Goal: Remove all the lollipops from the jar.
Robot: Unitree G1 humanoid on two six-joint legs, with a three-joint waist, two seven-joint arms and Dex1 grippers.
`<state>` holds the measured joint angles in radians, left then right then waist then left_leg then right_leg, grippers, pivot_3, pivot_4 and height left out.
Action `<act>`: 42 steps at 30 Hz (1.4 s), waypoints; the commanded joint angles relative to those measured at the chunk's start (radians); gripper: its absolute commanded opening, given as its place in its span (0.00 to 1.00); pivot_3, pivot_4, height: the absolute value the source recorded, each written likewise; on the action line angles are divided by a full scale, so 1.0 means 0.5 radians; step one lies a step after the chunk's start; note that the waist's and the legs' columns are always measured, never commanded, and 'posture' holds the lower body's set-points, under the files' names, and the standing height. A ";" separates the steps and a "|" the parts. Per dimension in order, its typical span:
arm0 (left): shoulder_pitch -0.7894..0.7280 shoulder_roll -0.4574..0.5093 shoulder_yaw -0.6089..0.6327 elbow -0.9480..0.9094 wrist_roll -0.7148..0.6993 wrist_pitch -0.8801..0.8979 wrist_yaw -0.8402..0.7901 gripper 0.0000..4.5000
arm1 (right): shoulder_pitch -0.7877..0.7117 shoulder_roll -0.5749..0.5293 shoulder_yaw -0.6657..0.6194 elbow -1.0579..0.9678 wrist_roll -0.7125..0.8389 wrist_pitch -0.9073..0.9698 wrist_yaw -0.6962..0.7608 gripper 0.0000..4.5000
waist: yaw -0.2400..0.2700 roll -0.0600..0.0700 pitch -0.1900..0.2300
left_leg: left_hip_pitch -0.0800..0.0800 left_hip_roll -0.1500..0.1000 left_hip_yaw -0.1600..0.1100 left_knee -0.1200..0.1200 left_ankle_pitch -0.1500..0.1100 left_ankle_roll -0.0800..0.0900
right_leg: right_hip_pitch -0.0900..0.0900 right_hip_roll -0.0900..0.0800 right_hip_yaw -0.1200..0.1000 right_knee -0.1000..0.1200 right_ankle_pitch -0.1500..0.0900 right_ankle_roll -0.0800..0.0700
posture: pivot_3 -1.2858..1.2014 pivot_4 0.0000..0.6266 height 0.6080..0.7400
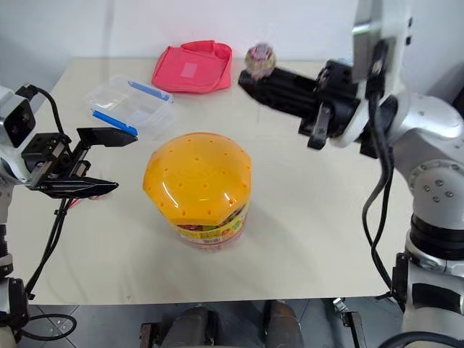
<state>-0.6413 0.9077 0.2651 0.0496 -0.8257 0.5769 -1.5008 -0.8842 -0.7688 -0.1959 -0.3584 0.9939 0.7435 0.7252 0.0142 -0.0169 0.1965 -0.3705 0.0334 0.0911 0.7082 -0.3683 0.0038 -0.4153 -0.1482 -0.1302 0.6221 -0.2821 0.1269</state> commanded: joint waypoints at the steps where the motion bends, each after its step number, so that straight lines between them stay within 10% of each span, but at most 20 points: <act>1: 0.013 0.077 0.045 -0.030 -0.014 -0.015 -0.096 1.00 | -0.012 -0.221 -0.137 0.134 -0.149 0.030 -0.029 0.01 | 0.001 0.000 0.000 | 0.000 0.000 0.000 0.000 0.000 0.000 | 0.000 0.000 0.000 0.000 0.000 0.000 | 0.52 0.24 1.00; 10: 0.189 0.189 0.073 -0.083 -0.001 -0.040 -0.097 1.00 | 0.719 -0.884 -0.027 0.437 -0.536 0.425 0.142 0.01 | 0.005 0.000 0.000 | 0.000 0.000 0.003 -0.006 -0.003 0.004 | -0.001 0.000 0.001 -0.006 0.000 0.000 | 0.52 0.24 1.00; 23: 0.388 0.248 0.244 -0.180 -0.055 -0.025 -0.014 1.00 | 1.048 -0.645 0.089 0.830 -0.932 0.369 0.037 0.01 | -0.035 0.003 0.002 | 0.001 0.000 0.005 -0.007 -0.002 0.003 | -0.002 0.000 0.003 -0.006 0.000 0.001 | 0.52 0.24 1.00; 37: 0.574 0.302 0.372 -0.232 0.189 0.076 0.543 1.00 | 1.146 -0.585 -0.135 0.679 -0.901 0.367 0.123 0.99 | -0.028 0.009 0.004 | 0.001 0.000 0.004 -0.010 -0.002 0.002 | -0.002 -0.001 0.002 -0.007 0.001 0.001 | 0.52 0.24 1.00; 42: 0.639 0.273 0.406 -0.282 0.188 0.086 0.621 1.00 | 1.322 -0.526 -0.525 0.347 -0.755 0.155 0.316 1.00 | -0.027 0.010 0.004 | 0.001 0.000 0.005 -0.011 -0.002 0.002 | -0.002 -0.001 0.002 -0.008 0.001 0.001 | 0.52 0.24 1.00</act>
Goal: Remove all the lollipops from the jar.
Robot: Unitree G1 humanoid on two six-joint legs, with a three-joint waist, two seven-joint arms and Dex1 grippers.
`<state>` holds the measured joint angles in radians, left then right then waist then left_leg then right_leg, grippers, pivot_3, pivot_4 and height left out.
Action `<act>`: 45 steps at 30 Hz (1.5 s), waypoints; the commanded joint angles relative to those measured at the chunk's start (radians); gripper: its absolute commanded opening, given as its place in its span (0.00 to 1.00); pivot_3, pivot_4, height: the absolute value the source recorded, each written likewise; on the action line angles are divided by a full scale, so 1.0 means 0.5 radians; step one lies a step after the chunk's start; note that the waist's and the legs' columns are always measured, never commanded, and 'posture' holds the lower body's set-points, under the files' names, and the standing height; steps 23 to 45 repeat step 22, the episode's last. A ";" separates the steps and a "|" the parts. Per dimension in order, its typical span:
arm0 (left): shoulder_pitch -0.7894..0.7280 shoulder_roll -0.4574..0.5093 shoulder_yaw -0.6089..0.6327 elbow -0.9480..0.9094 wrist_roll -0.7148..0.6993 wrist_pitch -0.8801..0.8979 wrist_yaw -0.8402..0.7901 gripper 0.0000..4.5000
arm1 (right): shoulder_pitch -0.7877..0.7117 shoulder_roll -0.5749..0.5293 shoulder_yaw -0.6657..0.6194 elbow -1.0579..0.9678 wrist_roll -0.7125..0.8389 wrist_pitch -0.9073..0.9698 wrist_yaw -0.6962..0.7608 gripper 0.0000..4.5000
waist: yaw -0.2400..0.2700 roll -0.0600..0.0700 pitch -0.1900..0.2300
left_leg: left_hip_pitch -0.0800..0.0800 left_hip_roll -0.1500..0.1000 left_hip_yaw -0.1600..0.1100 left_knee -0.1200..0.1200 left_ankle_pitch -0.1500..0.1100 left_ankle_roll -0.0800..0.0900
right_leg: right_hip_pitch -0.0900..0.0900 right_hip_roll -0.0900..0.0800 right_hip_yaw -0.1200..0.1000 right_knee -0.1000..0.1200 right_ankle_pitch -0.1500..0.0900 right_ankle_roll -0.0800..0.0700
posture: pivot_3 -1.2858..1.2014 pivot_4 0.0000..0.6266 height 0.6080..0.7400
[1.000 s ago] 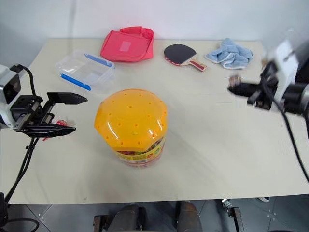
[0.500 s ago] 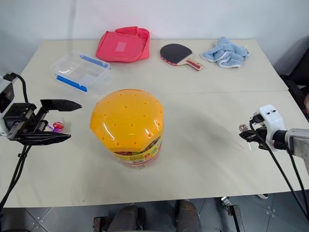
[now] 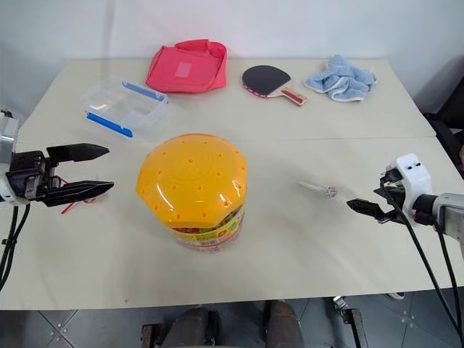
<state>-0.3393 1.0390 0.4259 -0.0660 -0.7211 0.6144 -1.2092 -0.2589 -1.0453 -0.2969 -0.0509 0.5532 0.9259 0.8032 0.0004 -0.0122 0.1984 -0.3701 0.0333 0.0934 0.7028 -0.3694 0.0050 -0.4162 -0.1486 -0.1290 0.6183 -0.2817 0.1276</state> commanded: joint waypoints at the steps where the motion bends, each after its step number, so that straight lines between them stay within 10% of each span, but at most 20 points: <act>1: 0.049 0.010 0.092 -0.055 -0.048 0.045 0.037 1.00 | 0.107 0.052 -0.411 -0.349 0.165 -0.290 0.215 1.00 | 0.003 0.001 0.001 | 0.000 0.000 0.000 -0.001 0.000 0.000 | 0.000 0.000 0.000 0.000 0.000 0.000 | 0.52 0.24 1.00; 11: 0.255 -0.057 0.145 0.045 0.095 -0.217 0.013 1.00 | 0.405 0.052 -0.082 -0.527 -0.019 -1.059 0.923 1.00 | 0.000 -0.002 -0.002 | 0.004 -0.001 0.000 -0.003 0.000 -0.001 | 0.002 0.000 0.001 -0.002 0.000 0.000 | 0.52 0.24 1.00; 45: 0.611 -0.184 0.366 -0.049 0.082 -0.305 0.089 1.00 | 0.439 0.300 -0.017 -0.319 -0.058 -1.318 0.829 1.00 | 0.005 -0.001 -0.001 | 0.005 0.000 0.000 -0.003 0.000 -0.001 | 0.003 0.000 0.000 -0.002 0.000 0.000 | 0.52 0.24 1.00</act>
